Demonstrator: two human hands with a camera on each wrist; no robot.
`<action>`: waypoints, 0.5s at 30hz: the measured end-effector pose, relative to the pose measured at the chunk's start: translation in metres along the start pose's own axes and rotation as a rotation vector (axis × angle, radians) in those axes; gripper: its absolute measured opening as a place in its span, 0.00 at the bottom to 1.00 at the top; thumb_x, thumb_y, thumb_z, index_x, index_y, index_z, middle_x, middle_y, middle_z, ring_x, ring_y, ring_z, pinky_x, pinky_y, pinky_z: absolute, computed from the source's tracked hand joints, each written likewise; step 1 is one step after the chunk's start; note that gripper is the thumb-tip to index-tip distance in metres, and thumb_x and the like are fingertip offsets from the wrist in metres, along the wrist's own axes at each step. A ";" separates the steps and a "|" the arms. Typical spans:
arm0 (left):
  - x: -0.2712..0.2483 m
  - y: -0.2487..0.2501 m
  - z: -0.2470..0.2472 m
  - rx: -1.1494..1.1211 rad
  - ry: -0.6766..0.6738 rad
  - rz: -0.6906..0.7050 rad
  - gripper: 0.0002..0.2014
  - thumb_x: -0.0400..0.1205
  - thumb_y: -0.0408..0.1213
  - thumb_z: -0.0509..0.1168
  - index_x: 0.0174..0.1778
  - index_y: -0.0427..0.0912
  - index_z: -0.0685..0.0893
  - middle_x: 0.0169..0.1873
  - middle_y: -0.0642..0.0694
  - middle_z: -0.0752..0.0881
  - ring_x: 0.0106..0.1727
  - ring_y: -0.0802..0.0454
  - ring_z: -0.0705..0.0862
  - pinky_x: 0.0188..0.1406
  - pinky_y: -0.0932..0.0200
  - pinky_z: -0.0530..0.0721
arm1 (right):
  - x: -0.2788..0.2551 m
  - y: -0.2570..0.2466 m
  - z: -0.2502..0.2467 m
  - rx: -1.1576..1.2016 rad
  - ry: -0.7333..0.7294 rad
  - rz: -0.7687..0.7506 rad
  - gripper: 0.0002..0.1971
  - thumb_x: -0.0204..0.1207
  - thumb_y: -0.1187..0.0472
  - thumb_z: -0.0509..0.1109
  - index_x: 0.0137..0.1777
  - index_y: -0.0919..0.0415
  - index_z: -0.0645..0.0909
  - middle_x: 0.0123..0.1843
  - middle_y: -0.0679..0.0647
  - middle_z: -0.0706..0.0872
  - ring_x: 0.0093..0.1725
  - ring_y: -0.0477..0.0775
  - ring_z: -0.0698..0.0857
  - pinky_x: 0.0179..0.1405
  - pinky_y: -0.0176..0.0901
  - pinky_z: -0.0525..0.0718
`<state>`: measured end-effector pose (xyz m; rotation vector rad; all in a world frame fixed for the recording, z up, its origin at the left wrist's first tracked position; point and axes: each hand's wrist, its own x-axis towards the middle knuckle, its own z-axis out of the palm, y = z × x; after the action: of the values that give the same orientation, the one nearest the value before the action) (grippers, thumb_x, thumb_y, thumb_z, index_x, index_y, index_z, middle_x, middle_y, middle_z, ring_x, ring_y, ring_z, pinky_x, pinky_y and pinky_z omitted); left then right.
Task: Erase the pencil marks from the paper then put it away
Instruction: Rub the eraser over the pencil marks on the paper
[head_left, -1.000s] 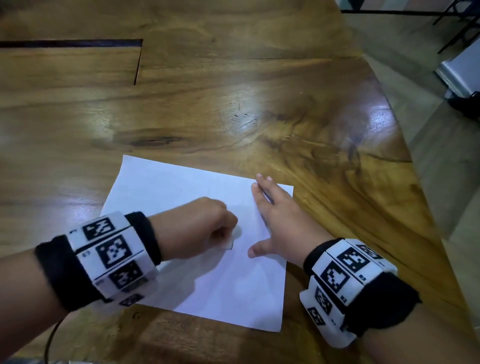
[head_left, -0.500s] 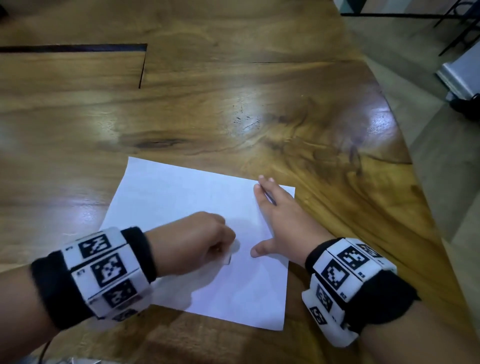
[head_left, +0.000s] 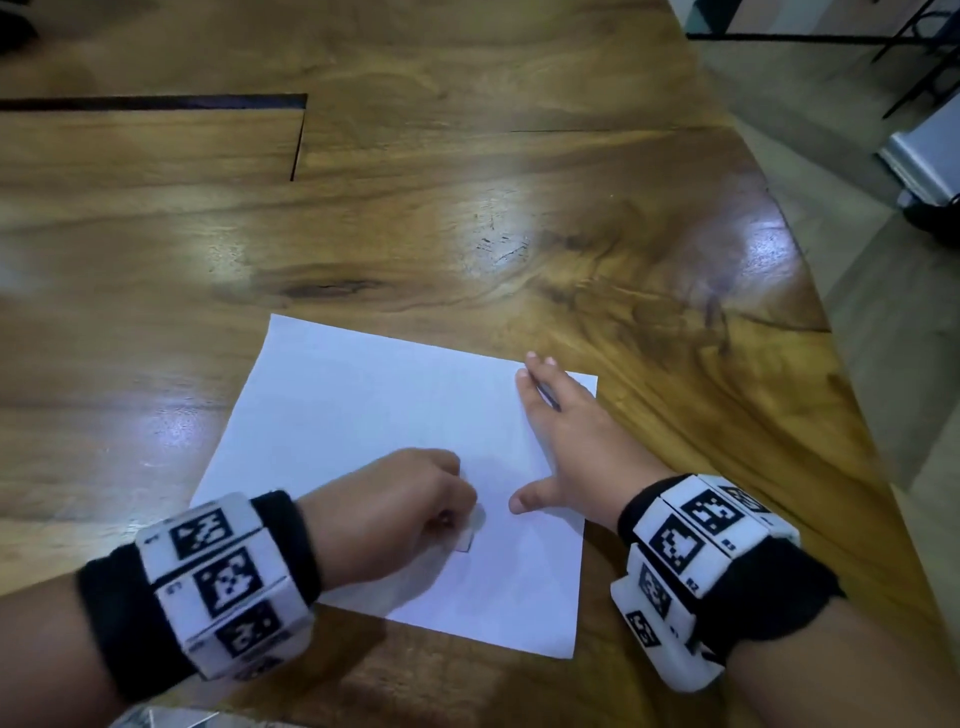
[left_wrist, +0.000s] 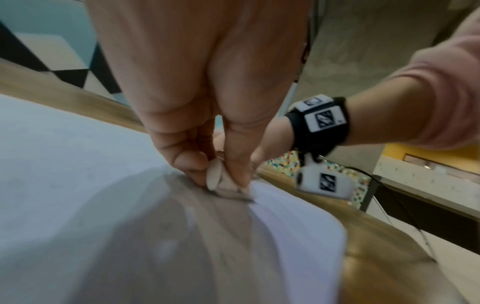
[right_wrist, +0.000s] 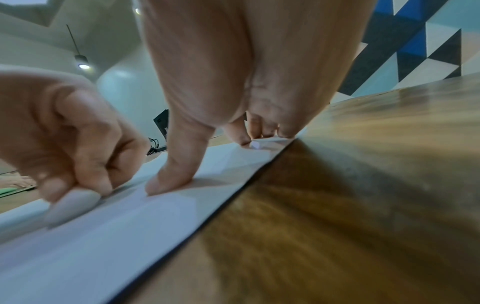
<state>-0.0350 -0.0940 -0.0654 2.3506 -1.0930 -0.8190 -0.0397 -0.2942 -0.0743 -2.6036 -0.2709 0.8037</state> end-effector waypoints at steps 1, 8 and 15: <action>0.005 0.000 -0.005 0.000 0.012 0.005 0.04 0.73 0.36 0.65 0.35 0.46 0.85 0.33 0.51 0.79 0.36 0.55 0.79 0.34 0.70 0.71 | 0.000 0.000 0.000 -0.001 -0.001 0.001 0.61 0.66 0.47 0.79 0.83 0.58 0.35 0.83 0.47 0.28 0.81 0.45 0.31 0.79 0.35 0.42; 0.073 -0.009 -0.038 0.046 0.296 -0.154 0.02 0.74 0.34 0.68 0.38 0.39 0.83 0.33 0.49 0.74 0.37 0.49 0.73 0.33 0.62 0.60 | 0.000 -0.001 -0.001 -0.017 -0.001 0.001 0.61 0.66 0.45 0.79 0.83 0.58 0.35 0.83 0.47 0.29 0.82 0.46 0.31 0.75 0.32 0.41; -0.013 -0.001 0.006 0.004 0.034 -0.009 0.05 0.74 0.34 0.64 0.33 0.45 0.82 0.33 0.51 0.76 0.35 0.52 0.78 0.35 0.58 0.75 | -0.001 0.000 -0.001 -0.006 -0.004 0.003 0.60 0.66 0.46 0.78 0.83 0.59 0.35 0.83 0.46 0.29 0.81 0.45 0.31 0.76 0.33 0.41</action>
<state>-0.0452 -0.0839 -0.0657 2.3652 -1.0720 -0.7785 -0.0405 -0.2944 -0.0731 -2.6091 -0.2716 0.8099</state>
